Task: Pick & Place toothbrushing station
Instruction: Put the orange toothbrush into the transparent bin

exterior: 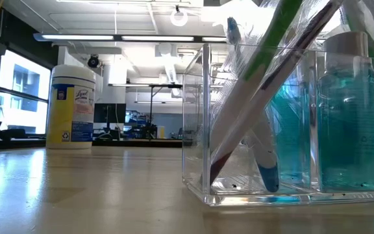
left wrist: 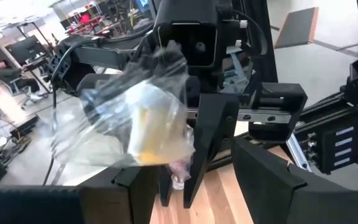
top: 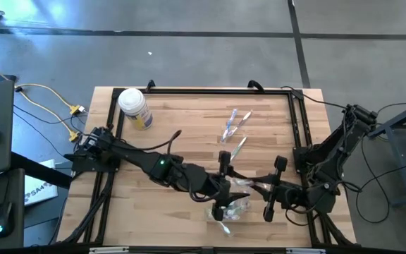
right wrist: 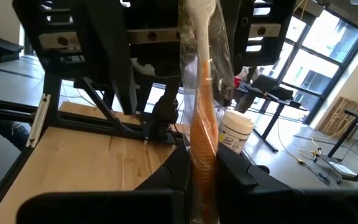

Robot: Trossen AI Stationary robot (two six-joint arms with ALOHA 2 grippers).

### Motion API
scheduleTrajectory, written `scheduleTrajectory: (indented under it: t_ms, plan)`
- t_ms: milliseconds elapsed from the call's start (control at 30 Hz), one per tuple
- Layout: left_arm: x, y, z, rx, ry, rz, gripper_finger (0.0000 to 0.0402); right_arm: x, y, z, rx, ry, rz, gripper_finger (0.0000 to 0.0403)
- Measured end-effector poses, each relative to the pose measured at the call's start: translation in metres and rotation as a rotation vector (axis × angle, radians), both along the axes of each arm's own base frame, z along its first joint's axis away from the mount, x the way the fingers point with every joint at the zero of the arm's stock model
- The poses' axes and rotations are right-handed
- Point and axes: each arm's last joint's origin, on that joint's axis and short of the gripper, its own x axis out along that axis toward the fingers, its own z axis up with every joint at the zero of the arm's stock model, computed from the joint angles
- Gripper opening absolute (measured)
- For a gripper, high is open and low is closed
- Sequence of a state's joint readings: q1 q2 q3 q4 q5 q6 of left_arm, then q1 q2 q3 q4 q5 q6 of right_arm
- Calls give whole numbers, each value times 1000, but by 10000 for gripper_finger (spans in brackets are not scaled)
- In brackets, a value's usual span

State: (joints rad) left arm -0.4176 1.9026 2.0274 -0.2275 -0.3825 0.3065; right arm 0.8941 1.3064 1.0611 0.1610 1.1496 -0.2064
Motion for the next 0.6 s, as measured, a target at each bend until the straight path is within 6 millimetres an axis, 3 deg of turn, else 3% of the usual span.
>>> scheduleTrajectory:
  t_ms: [333,600]
  plan:
    - [1,3,4,-18,-41,8,173,0,0,0,-1,1,6,31]
    - [1,3,4,-12,-36,10,56,0,0,0,-3,3,6,31]
